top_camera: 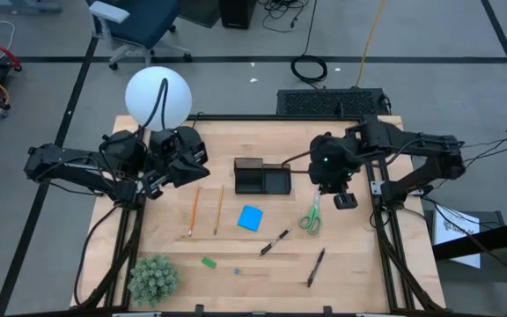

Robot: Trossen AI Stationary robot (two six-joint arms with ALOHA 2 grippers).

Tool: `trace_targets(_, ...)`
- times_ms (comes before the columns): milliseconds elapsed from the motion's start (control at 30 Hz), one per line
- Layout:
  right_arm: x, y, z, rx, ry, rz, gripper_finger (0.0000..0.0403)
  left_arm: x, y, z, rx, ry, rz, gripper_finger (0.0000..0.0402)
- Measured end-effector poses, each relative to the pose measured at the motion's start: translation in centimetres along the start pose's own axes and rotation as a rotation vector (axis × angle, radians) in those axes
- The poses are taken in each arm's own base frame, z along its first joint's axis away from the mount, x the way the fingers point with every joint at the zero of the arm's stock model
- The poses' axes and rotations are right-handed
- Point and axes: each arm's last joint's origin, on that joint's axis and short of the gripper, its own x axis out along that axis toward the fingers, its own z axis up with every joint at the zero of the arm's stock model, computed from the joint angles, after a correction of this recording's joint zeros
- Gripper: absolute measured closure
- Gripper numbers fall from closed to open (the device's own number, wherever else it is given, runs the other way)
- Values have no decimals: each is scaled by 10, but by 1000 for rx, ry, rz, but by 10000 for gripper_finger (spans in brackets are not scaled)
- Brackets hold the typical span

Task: Pick and place office supplies into organizer
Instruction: Put the green scissors into the black desk organizer

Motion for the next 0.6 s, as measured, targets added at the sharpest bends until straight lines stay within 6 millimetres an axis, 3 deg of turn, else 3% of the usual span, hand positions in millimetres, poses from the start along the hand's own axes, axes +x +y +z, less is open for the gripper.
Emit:
trace_targets(233, 16, 5, 0, -115, 125, -3, 338, 0, 0, 0, 0, -1, 0, 380)
trace_targets(367, 46, 12, 6, -245, 267, -54, 325, 0, 0, 0, 0, -1, 0, 380)
trace_targets(600, 85, 27, 17, -433, 336, -65, 304, 0, 0, 0, 0, -1, 0, 380)
